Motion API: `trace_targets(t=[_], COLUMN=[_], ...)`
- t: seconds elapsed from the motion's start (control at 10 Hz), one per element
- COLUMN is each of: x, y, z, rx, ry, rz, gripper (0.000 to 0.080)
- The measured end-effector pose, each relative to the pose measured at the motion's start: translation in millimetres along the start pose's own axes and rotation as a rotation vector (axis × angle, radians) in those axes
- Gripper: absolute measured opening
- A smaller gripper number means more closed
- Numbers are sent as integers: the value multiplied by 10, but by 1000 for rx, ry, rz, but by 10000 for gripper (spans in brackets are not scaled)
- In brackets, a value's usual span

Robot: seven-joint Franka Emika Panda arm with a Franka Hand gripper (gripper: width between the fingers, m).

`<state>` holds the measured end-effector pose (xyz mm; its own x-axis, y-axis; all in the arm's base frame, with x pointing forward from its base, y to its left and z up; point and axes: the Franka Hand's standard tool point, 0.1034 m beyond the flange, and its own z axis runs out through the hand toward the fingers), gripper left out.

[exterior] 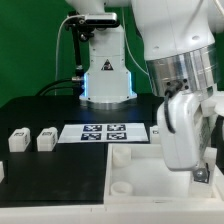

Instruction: Assemble one leg

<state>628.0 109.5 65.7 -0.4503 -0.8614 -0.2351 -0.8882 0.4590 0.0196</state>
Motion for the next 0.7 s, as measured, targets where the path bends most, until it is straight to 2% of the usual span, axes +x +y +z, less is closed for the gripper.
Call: trace_targets(t=[0.2,0.3,0.4,0.5,0.6,0.7], x=[18,18,16,16,15,6], y=[-11,1,4,4,5,10], z=[-10,7,9,9,11,9], rx=[7,4,4,4,4,4], ry=[11,13,13,13,13,13], rz=[13,8,6,4,2,-2], gripper=[297,370,551,551,629,643])
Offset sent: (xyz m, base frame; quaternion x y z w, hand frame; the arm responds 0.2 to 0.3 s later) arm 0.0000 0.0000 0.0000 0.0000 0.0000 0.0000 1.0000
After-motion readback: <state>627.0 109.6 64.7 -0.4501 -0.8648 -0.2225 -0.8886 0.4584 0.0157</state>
